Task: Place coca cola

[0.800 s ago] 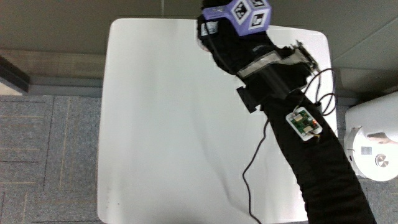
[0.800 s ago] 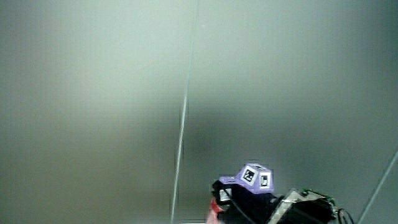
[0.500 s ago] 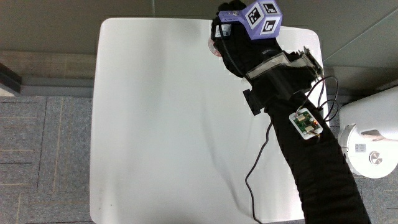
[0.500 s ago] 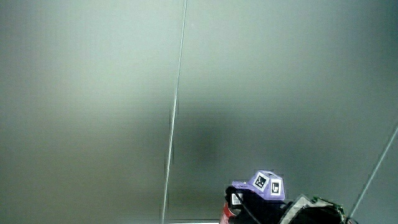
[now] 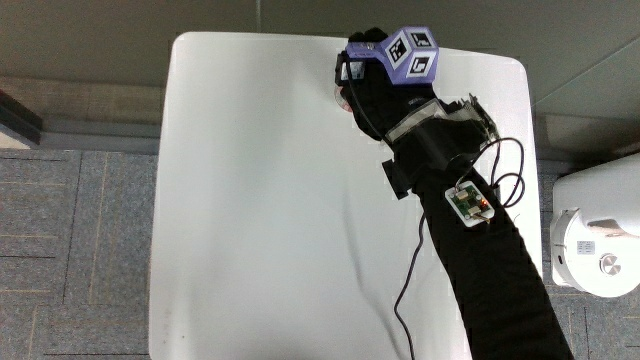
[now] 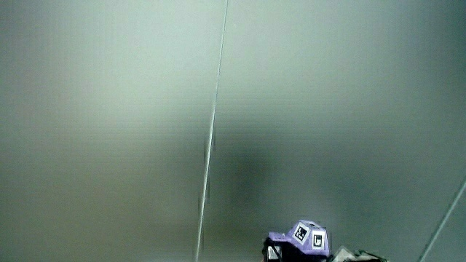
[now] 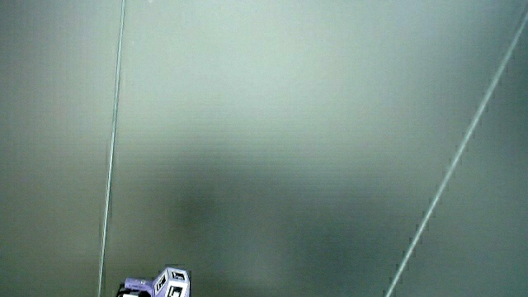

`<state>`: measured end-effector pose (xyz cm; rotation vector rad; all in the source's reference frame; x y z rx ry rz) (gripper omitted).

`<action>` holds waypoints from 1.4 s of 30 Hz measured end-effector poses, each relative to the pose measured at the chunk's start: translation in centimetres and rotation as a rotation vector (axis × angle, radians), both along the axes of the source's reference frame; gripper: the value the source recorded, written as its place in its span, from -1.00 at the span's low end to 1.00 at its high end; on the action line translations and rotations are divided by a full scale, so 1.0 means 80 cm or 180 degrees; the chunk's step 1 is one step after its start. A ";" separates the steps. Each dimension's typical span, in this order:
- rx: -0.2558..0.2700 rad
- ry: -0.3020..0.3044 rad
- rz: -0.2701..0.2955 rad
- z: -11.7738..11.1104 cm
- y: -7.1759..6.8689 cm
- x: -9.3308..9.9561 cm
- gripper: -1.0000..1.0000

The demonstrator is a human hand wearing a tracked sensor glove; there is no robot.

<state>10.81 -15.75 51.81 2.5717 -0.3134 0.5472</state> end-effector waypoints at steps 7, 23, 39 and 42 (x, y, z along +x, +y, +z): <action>-0.0064 -0.0053 0.0045 0.000 -0.002 0.005 0.00; -0.0017 -0.0001 0.0001 0.002 0.007 0.008 -0.42; 0.0011 -0.0127 0.0057 0.011 0.019 0.008 -1.00; 0.0034 -0.0121 0.0018 0.012 0.019 0.008 -1.00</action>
